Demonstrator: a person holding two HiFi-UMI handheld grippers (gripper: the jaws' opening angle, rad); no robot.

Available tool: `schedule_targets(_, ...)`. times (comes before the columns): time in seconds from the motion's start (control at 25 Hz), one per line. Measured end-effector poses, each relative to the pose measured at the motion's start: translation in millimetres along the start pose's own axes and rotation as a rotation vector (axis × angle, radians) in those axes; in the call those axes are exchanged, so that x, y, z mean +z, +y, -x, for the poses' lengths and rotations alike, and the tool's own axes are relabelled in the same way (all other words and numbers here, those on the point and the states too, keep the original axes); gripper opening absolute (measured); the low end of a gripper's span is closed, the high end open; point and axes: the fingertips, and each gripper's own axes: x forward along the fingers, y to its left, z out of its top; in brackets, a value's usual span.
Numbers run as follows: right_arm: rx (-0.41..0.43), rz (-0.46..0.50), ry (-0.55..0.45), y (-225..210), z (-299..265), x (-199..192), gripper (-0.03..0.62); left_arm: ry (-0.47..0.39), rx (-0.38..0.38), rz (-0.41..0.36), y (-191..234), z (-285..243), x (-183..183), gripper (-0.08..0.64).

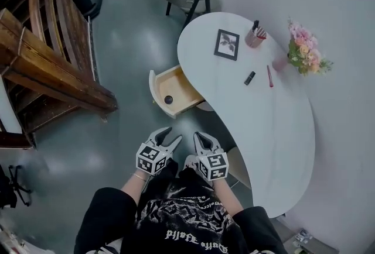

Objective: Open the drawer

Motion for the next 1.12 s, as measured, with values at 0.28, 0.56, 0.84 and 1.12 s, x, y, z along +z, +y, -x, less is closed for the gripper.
schedule_targets(0.28, -0.029, 0.02, -0.042, -17.0, 15.3, 18.1, 0.028, -0.029, 0.004, -0.015, -17.6, 1.9, 12.6, 0.213)
schedule_targets(0.56, -0.047, 0.04, -0.074, -21.2, 22.9, 31.8, 0.027, -0.046, 0.01, -0.025, -24.1, 10.0, 16.9, 0.21)
schedule_targets(0.84, -0.037, 0.041, -0.082, -15.3, 28.0, 32.2, 0.027, -0.044, 0.022, -0.046, -30.4, 14.1, 17.7, 0.124)
schedule_targets(1.12, -0.025, 0.04, -0.081, -10.8, 30.7, 29.7, 0.026, -0.08, 0.09, -0.039, -22.1, 23.2, 21.0, 0.041)
